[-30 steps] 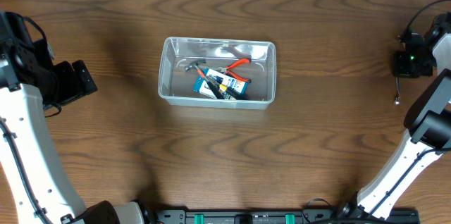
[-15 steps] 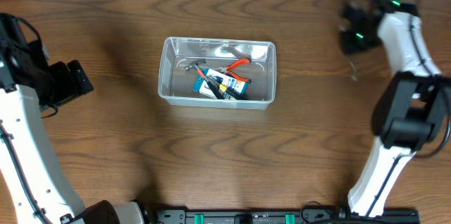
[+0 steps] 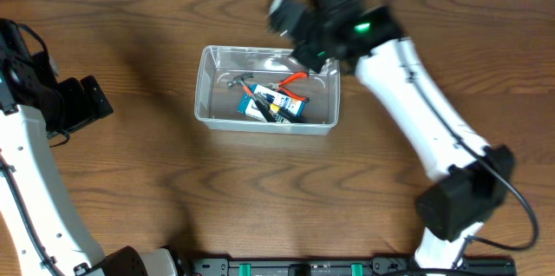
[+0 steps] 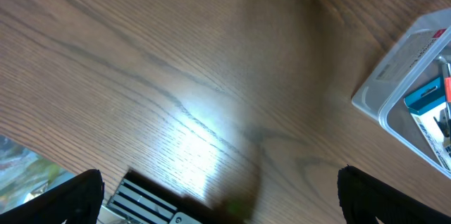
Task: Pack container
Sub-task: 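Carry the wrench into the container and release it with the right gripper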
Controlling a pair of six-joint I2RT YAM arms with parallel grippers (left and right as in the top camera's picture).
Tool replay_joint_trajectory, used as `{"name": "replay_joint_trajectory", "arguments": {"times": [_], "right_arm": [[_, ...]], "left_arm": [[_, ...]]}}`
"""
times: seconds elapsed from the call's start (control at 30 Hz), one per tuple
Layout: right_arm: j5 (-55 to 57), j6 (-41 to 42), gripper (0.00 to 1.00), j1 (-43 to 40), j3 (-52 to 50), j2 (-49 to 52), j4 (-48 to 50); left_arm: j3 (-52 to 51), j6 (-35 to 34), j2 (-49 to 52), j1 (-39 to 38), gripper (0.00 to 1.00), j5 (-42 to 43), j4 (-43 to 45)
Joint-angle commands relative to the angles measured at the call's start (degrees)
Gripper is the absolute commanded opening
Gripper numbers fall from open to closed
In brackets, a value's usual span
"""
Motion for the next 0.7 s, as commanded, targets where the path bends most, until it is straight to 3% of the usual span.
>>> {"name": "replay_joint_trajectory", "arguments": {"times": [0.0, 0.37, 0.4, 0.43, 0.47, 0.67], "right_arm": [[0.5, -3.6, 0.01, 3.6, -0.3, 4.5, -0.1], [-2.8, -5.5, 0.06, 5.1, -0.4, 15.7, -1.2], [-2.8, -5.5, 0.12, 5.0, -0.4, 15.7, -1.1], [-2.8, -5.5, 0.29, 5.0, -0.3, 15.7, -0.9], [-2.6, -5.5, 0.38, 5.0, -0.3, 15.7, -0.7], [-2.1, -5.4, 0.39, 4.8, 0.0, 15.3, -0.4]], "left_arm": [[-0.3, -0.9, 0.0, 0.3, 0.98, -0.2, -0.2], [-0.3, -0.7, 0.0, 0.3, 0.98, -0.2, 0.3], [-0.3, -0.7, 0.0, 0.3, 0.98, -0.2, 0.3], [-0.3, -0.7, 0.0, 0.3, 0.98, -0.2, 0.3], [-0.3, -0.7, 0.0, 0.3, 0.98, -0.2, 0.3], [-0.3, -0.7, 0.0, 0.2, 0.98, -0.2, 0.3]]}}
